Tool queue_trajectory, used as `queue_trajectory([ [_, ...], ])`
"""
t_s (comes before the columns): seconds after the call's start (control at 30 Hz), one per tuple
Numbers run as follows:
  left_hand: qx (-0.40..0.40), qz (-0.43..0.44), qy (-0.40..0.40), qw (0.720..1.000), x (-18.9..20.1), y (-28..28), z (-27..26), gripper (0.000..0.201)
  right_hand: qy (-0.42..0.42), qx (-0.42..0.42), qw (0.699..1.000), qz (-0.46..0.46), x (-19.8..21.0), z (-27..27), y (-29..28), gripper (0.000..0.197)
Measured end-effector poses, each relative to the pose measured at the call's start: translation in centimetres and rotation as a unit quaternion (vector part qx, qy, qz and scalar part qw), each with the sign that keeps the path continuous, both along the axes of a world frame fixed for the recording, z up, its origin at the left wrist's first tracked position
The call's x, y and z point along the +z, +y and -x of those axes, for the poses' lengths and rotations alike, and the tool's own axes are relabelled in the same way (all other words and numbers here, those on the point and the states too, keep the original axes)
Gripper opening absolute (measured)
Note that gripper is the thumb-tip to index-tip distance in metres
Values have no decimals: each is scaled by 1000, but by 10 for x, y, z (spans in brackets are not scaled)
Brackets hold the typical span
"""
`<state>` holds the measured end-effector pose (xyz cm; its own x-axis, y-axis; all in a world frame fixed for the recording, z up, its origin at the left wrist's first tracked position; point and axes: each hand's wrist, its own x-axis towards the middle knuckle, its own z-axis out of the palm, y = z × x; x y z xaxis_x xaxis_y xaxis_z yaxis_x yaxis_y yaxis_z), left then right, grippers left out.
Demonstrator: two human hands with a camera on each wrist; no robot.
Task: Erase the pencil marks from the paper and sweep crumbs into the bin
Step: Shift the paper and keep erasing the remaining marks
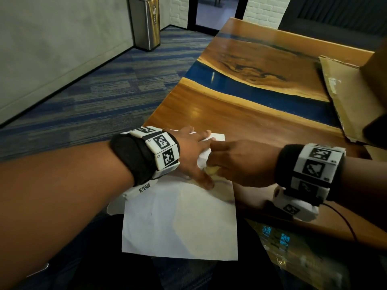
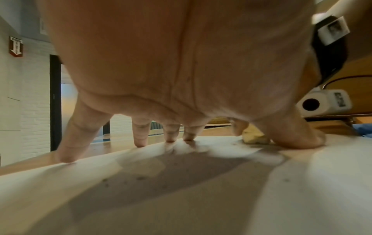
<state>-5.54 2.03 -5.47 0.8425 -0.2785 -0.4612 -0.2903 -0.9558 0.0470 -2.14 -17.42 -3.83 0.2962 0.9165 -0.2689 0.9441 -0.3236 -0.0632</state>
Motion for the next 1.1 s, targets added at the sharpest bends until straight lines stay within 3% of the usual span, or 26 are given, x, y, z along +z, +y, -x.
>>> queue_trajectory([
  [0.17,-4,-14,4,1000,2,-1,1,128,-70,-101,992,25,16,-24,-12,27],
  [0.3,1,-3,4,1000,2,1,1,131,7,2,1000,-1,7,5,-5,25],
  [0.47,2,-7,-8,1000,-1,-3,7,125,-38,-164,986,18,12,-18,-3,31],
  [0.6,-12,5,-21,1000,5,12,9,111,-31,-177,983,25,10,-24,-7,30],
  [0.7,-26,-4,-19,999,9,24,6,112,-43,-191,980,25,10,-26,-6,31],
  [0.87,-33,-16,-29,999,11,15,6,115,-47,-141,989,9,9,-8,-4,31],
  [1.03,-46,-26,-43,998,7,13,1,120,35,-32,999,-7,8,15,-1,28],
  [1.1,-42,-31,-41,998,5,15,0,121,20,-57,998,-7,6,3,2,30],
])
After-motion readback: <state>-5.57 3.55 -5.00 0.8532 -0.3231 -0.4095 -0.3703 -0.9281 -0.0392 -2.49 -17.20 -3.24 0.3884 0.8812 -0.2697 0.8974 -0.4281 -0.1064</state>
